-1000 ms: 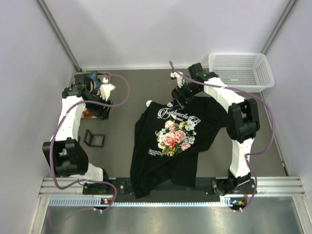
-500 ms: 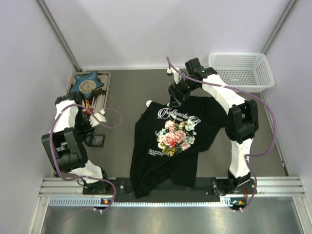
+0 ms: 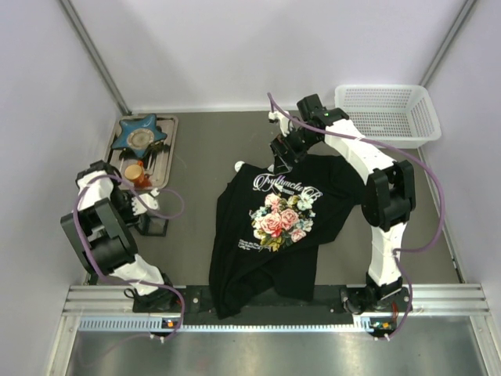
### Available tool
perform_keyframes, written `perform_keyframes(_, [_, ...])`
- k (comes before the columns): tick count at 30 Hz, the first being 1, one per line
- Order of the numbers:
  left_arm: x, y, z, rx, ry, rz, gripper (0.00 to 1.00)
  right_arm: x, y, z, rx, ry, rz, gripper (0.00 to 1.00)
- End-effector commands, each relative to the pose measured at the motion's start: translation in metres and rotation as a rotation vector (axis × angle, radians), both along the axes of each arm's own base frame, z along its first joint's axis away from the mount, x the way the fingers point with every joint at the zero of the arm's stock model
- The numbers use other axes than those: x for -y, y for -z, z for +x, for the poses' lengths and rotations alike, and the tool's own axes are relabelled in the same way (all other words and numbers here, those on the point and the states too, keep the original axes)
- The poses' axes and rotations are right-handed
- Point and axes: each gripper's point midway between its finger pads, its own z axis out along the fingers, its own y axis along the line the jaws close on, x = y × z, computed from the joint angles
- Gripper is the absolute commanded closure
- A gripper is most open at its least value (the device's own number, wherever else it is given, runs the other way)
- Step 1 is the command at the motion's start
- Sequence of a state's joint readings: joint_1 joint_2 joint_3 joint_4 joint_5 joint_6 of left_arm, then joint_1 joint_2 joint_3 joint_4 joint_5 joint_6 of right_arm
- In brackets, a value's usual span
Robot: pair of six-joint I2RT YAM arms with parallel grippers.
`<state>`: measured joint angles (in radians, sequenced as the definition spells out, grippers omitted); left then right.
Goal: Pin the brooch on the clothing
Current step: Pick up the brooch from the brooch box.
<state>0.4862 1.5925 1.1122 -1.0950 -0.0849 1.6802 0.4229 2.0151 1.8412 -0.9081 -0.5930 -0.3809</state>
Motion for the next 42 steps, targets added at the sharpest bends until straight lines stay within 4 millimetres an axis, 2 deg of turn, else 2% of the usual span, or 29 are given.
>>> perform_keyframes(1, [-0.007, 0.013, 0.014, 0.043, 0.093, -0.035, 0.40, -0.003, -0.037, -0.003, 0.070, 0.007, 0.024, 0.01])
perform_keyframes(13, [-0.012, 0.040, 0.020, 0.071, 0.150, -0.047, 0.38, -0.005, -0.036, -0.008, 0.042, 0.022, 0.015, 0.01])
perform_keyframes(20, [-0.009, 0.056, 0.015, 0.045, 0.162, -0.060, 0.38, -0.001, -0.035, -0.009, 0.042, 0.031, 0.002, 0.01])
perform_keyframes(26, [-0.009, 0.063, 0.014, 0.039, 0.162, -0.064, 0.44, 0.000, -0.035, -0.009, 0.047, 0.033, -0.005, 0.01])
perform_keyframes(34, [-0.001, 0.056, 0.015, 0.057, 0.179, -0.098, 0.60, -0.001, -0.034, -0.009, 0.048, 0.031, -0.007, 0.01])
perform_keyframes(42, [0.010, 0.040, 0.015, 0.061, 0.206, -0.133, 0.69, -0.002, -0.035, -0.008, 0.048, 0.024, 0.003, 0.01])
